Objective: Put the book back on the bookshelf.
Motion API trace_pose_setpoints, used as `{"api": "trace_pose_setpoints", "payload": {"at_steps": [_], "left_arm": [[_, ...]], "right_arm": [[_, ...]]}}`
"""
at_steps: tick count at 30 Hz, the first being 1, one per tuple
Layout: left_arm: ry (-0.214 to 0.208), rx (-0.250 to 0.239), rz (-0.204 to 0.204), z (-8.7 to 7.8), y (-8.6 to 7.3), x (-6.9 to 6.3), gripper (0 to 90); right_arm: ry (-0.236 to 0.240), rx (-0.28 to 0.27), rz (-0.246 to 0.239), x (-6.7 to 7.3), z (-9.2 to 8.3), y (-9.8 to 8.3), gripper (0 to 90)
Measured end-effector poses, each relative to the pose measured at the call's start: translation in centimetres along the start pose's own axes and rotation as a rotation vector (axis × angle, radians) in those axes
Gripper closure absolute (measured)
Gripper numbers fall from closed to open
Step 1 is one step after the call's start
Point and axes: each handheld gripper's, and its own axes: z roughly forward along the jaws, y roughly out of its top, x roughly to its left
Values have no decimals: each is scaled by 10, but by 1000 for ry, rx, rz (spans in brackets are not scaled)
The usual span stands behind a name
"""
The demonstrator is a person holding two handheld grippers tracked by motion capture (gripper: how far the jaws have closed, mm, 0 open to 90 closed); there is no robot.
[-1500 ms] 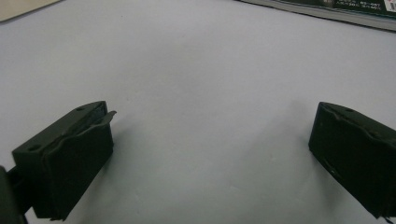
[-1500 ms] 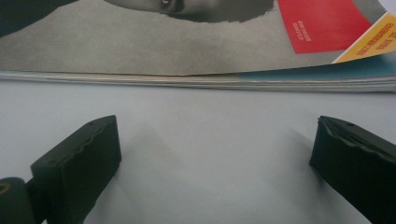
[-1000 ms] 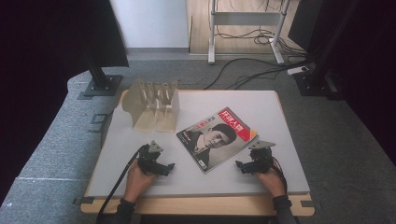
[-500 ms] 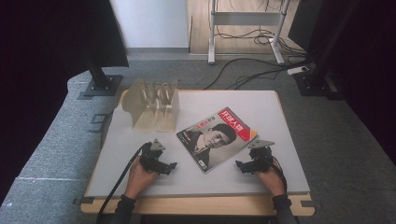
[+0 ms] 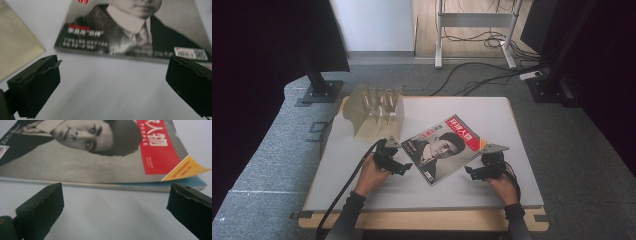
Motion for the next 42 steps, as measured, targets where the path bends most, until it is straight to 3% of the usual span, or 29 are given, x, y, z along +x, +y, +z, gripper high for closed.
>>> {"api": "trace_pose_setpoints", "payload": {"at_steps": [2, 12, 20, 23, 27, 36, 40, 42], "left_arm": [[-23, 4, 11, 4, 8, 0, 0], [2, 14, 66, 27, 42, 5, 0], [-10, 33, 71, 50, 56, 10, 0], [-15, 27, 63, 58, 58, 13, 0], [9, 53, 65, 69, 56, 18, 0], [22, 69, 40, 82, 52, 26, 0], [16, 70, 22, 85, 51, 30, 0], [6, 56, -12, 88, 50, 33, 0]], "right_arm": [[4, -7, -4, -3, 0, 3, 13], [27, -25, -25, -17, 11, 21, 35], [41, 32, -56, -27, 30, 30, 30], [37, 46, -69, -32, 40, 33, 30], [33, 65, -75, -39, 51, 38, 29], [30, 98, -43, -60, 68, 42, 22], [41, 95, -27, -65, 71, 41, 4], [47, 100, -27, -67, 72, 42, 0]]}}
